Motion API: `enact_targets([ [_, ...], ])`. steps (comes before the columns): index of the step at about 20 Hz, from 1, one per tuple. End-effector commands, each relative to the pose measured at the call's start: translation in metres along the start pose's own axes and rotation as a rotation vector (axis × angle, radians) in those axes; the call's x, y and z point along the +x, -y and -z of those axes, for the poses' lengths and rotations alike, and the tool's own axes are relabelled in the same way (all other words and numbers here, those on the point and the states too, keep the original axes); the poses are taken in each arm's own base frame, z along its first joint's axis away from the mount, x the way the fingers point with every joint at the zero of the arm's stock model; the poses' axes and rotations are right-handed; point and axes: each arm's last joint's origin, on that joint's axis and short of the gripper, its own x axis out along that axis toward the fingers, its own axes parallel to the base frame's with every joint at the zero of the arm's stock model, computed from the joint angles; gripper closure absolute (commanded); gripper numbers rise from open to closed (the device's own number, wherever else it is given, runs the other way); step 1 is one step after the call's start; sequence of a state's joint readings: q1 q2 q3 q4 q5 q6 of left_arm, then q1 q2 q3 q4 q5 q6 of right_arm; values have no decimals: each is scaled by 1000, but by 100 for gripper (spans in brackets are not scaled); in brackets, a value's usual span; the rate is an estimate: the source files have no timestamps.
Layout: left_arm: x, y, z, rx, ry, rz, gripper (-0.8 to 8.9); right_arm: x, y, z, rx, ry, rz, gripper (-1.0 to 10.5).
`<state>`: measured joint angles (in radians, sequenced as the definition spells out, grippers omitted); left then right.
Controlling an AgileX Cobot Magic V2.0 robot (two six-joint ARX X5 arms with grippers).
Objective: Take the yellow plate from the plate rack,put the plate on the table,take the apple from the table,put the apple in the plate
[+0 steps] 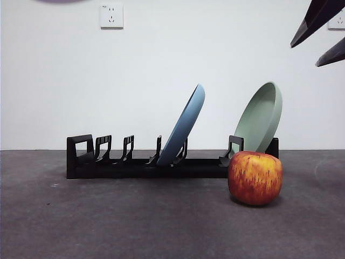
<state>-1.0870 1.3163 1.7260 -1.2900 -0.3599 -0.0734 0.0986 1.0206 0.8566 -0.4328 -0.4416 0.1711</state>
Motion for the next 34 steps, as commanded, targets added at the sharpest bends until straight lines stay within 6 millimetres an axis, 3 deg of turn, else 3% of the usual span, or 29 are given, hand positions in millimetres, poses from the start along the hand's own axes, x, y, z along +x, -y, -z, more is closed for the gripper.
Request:
enact_targets([
  [1,32,15,8,-13,-36,-4,822,0,0,-2,-12,9,4,663],
  [8,144,53,60,41,-185,-15,822,0,0,-2,-12,9,5,663],
  [12,198,72,81,80,-255,-19,822,0,0,-2,-11,8,4,663],
  [18,249,92,88,173,-287,20,822,0,0,-2,-11,8,4,663],
  [24,256,95,93,179,-320,55,789,-1,-1,-2,-14,10,-7,663],
  [27,254,92,92,148,-325,46,516,-2,-4,-5,-40,17,-16,661],
  [28,250,91,90,113,-312,43,487,-3,-6,-7,-53,15,-19,658],
  [31,225,84,75,57,-196,54,487,-9,-19,-14,-115,-13,-28,653],
  [32,210,78,68,34,-127,59,487,-11,-24,-18,-133,0,-10,652],
  [34,174,65,52,-25,42,68,487,-15,-37,-24,-182,13,24,543],
])
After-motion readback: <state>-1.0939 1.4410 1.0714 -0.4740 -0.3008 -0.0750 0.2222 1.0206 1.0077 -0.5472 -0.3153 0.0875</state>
